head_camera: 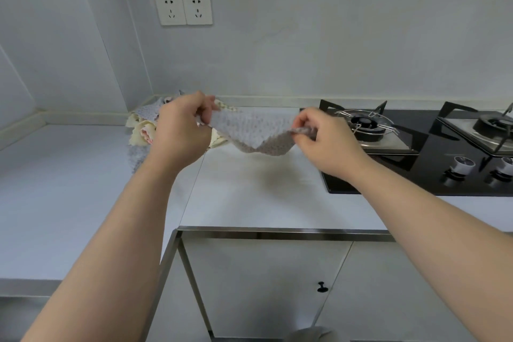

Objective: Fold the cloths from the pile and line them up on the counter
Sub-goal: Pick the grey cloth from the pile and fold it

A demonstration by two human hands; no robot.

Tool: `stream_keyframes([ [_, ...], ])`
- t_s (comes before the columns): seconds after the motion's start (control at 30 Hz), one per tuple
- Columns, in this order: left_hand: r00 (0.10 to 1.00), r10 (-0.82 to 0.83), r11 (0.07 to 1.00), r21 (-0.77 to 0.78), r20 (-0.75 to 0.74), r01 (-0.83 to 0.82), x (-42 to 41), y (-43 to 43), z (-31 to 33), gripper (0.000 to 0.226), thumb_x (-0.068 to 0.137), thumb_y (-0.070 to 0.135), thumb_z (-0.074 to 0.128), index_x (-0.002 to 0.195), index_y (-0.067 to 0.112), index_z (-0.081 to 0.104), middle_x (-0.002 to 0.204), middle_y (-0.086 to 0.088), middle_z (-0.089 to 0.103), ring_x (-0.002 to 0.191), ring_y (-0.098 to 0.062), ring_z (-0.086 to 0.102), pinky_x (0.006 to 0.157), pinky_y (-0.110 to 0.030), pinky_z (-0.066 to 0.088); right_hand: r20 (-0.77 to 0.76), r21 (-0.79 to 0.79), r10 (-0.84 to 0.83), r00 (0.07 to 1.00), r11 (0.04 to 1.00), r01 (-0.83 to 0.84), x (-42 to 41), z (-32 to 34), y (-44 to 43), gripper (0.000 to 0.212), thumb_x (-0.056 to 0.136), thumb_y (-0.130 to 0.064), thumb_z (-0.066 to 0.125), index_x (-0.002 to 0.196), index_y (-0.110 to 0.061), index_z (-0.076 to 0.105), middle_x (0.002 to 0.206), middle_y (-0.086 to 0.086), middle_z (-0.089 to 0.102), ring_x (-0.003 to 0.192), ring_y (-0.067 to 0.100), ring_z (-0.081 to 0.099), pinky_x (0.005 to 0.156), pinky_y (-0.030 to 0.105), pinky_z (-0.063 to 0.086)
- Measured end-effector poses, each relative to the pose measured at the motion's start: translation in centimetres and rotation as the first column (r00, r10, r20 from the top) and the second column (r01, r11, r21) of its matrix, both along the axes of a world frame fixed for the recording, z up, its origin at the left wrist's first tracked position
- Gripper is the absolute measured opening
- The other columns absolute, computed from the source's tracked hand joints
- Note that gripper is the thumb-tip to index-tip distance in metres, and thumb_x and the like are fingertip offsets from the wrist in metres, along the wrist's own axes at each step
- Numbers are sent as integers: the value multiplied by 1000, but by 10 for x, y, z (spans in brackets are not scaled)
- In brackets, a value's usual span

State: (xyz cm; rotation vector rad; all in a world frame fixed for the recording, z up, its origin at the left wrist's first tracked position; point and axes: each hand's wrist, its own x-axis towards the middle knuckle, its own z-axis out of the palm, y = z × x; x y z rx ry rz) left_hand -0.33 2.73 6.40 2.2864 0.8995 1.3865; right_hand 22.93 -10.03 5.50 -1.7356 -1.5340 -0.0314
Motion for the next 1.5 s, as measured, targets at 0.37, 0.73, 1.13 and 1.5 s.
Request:
stream_keyframes([
  [0.37, 572, -312, 917, -398, -759, -29, -2, 3, -10, 35, 79, 1, 62, 64, 27, 45, 80, -3, 59, 98, -32, 65, 67, -35, 44, 80, -595, 199, 977, 796, -113, 8, -26, -33, 8, 81, -26, 77, 85, -29, 71, 84, -13, 68, 81, 1, 60, 65, 16, 43],
  [0.73, 902, -209, 816, -576, -377, -51, 3, 11, -25, 15, 88, 0, 67, 96, 12, 63, 78, -5, 64, 73, -23, 64, 70, -38, 59, -170, -545, 45, 984, 828, -132, 34, -23, -16, 21, 84, -35, 78, 94, -20, 68, 79, -3, 64, 64, 11, 56, 53, 22, 46],
  [1.13, 950, 73, 929, -326, -303, -175, 27, 36, -101, 38, 93, 15, 63, 130, 16, 55, 117, 1, 61, 96, -16, 57, 81, -27, 41, 296, -387, -168, 940, 879, 279, 45, -77, 45, 26, 101, -32, 50, 121, -23, 64, 123, 4, 59, 116, 26, 50, 96, 42, 44],
  [1.5, 851, 9, 936, -295, -525, -191, 33, 51, -111, 49, 93, 14, 59, 141, 24, 53, 137, -8, 56, 129, -31, 48, 108, -43, 39, 164, -464, -101, 981, 870, 167, 43, -77, 44, 12, 96, -29, 60, 104, -23, 52, 98, -3, 58, 102, 26, 53, 84, 37, 38],
])
